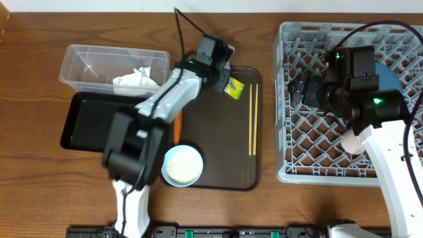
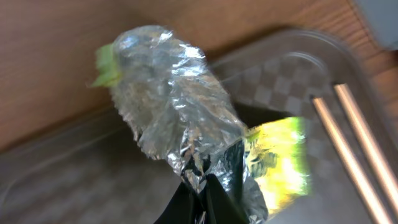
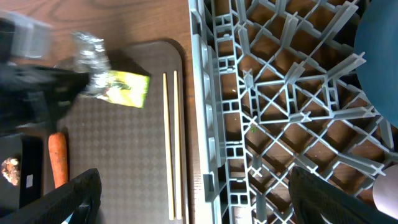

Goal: Sort waste into correct bins and load items into the dishwasher rack

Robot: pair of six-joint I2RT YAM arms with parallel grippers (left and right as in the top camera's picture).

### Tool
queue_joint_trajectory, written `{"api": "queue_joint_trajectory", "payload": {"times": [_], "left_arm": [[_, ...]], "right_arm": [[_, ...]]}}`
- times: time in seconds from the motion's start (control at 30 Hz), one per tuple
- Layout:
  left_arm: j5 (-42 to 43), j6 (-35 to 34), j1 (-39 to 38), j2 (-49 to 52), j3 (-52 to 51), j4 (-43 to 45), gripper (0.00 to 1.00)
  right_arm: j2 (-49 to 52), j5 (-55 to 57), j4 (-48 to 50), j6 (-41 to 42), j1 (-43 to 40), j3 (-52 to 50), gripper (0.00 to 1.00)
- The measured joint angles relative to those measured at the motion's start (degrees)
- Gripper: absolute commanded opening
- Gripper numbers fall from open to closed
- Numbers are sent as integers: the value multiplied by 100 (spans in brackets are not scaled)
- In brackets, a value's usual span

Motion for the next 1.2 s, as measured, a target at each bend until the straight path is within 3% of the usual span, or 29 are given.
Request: {"api": "queue_joint_trajectory", "payload": {"times": [0.27, 0.53, 0.67, 0.7, 0.73, 0.77, 0.97, 1.2], "left_arm": [[-1818, 70, 273, -1547, 4, -778, 6], [-2153, -7, 1473, -1198, 4, -883, 7], [-1991, -44, 1908, -931, -35, -817, 17], [-1950, -44, 1974, -907, -50, -831, 32], [-1910, -46, 2011, -903, -55, -874, 58], [-1873, -50, 2035, -905, -55, -931, 69], [-1746, -131, 2017, -1241, -55, -1565, 75], [-1128, -133, 2015, -2750, -52, -2330, 76]], "right_arm": [[0, 2, -2, 0, 0, 0, 89], [0, 0, -2, 0, 0, 0, 89], [0, 0, 0, 0, 0, 0, 89], [0, 0, 0, 0, 0, 0, 89], [0, 2, 0, 0, 0, 0, 89], [0, 0, 0, 0, 0, 0, 89], [2, 0, 4, 0, 0, 0, 90], [7, 2, 151, -4, 0, 0, 90]]}}
